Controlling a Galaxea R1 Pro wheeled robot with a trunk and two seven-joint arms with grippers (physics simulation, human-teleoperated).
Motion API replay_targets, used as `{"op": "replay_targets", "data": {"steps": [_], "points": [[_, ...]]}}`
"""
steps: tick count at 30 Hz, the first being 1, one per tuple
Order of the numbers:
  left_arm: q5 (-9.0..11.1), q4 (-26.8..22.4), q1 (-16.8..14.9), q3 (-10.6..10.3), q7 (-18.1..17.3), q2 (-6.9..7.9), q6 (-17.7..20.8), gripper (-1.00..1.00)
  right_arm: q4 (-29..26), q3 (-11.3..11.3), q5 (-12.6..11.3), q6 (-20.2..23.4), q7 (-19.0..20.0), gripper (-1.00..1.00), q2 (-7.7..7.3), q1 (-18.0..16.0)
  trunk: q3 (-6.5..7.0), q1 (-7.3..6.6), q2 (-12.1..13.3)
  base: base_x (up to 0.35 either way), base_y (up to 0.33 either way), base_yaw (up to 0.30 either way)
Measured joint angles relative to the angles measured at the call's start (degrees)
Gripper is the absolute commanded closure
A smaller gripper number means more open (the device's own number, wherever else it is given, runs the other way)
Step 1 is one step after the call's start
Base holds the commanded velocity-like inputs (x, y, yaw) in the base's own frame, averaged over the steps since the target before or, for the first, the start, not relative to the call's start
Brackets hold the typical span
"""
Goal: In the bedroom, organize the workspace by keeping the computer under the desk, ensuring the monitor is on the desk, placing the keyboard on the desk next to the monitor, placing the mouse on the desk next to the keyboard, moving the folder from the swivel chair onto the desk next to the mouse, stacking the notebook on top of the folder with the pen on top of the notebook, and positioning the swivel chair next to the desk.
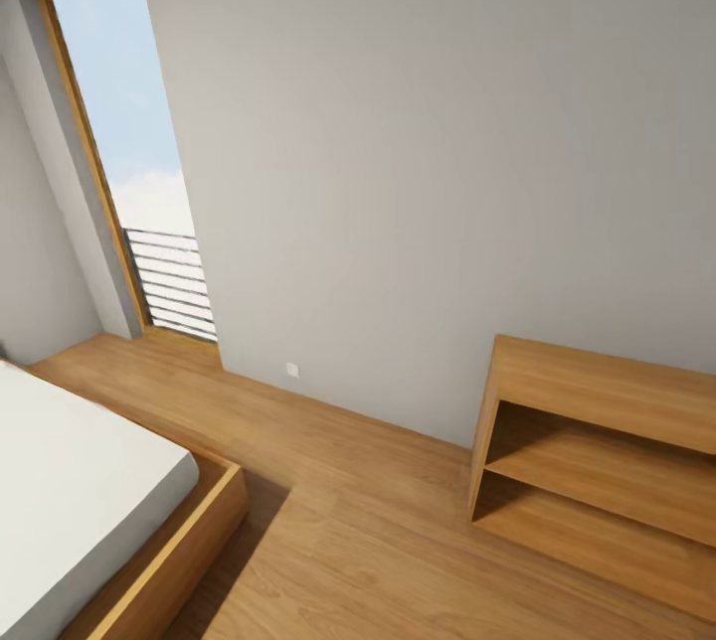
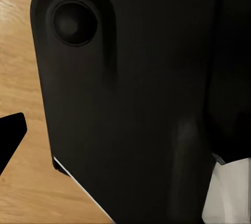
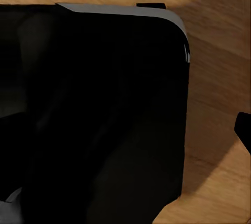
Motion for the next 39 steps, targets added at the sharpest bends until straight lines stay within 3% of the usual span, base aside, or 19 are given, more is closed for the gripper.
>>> {"op": "replay_targets", "data": {"steps": [5,8,10,13,14,16,20,24,25,28,34,39], "points": [[0.0,-0.9,0.0,0.0,0.1,-0.16,-0.2,-1.00,0.0,0.2,0.1,-0.1,0.0,-1.00,0.01,0.0,0.90,-1.10,2.0,0.000,0.000,0.000],[0.1,-6.1,0.0,0.1,0.1,-0.14,-0.3,-1.00,-0.9,0.2,0.1,-2.1,0.0,-1.00,-0.01,0.0,1.45,-1.76,3.2,0.000,0.000,0.000],[0.2,-12.4,0.0,0.1,0.3,-0.16,-1.3,-1.00,-4.0,0.0,0.1,-8.4,-0.1,-1.00,0.02,0.0,1.81,-2.20,4.0,0.000,0.000,0.000],[0.2,-18.1,0.0,0.1,0.5,-0.19,-2.1,-1.00,-7.5,-0.1,-0.1,-15.6,-0.1,-1.00,0.04,0.0,2.34,-2.86,5.2,0.000,0.000,0.000],[0.2,-20.9,0.0,0.1,0.5,-0.16,-2.4,-1.00,-10.5,-0.1,-0.3,-20.7,-0.1,-1.00,0.09,0.0,2.53,-3.08,5.6,0.000,0.000,0.000],[0.3,-22.6,0.0,0.1,0.5,-0.08,-2.6,-1.00,-13.5,-0.1,-0.4,-25.0,-0.1,-1.00,0.22,0.0,2.88,-3.52,6.4,0.000,0.000,0.000],[2.0,-21.4,0.0,0.3,0.5,0.31,-3.0,-1.00,-18.0,-0.2,-0.6,-29.4,-0.2,-1.00,0.52,-0.3,3.59,-4.40,8.0,0.000,0.000,0.000],[4.2,-19.1,0.0,0.6,0.5,0.80,-5.9,-1.00,-18.9,-0.2,-0.6,-30.2,-0.2,-1.00,0.68,-0.3,4.31,-5.28,9.6,0.000,0.000,0.000],[6.4,-18.6,0.0,1.2,0.5,0.99,-9.4,-1.00,-19.0,-0.2,-0.6,-30.5,-0.2,-1.00,0.62,-0.3,4.49,-5.50,10.0,0.000,0.000,0.000],[9.6,-18.2,0.0,1.7,0.2,1.11,-14.8,-1.00,-19.3,-0.4,-0.6,-30.8,-0.2,-1.00,0.44,-0.3,5.03,-6.16,11.2,0.000,0.000,0.000],[11.6,-17.7,0.0,1.9,0.2,1.18,-23.6,-1.00,-19.2,-1.7,-0.7,-33.4,-0.4,-1.00,0.53,-0.4,6.11,-7.47,13.6,0.000,0.000,0.000],[12.1,-17.3,0.0,2.0,0.4,1.46,-27.4,-1.00,-18.5,-2.3,-0.7,-34.5,-0.7,-1.00,0.68,-0.4,7.01,-8.57,15.7,0.000,0.000,0.000]]}}
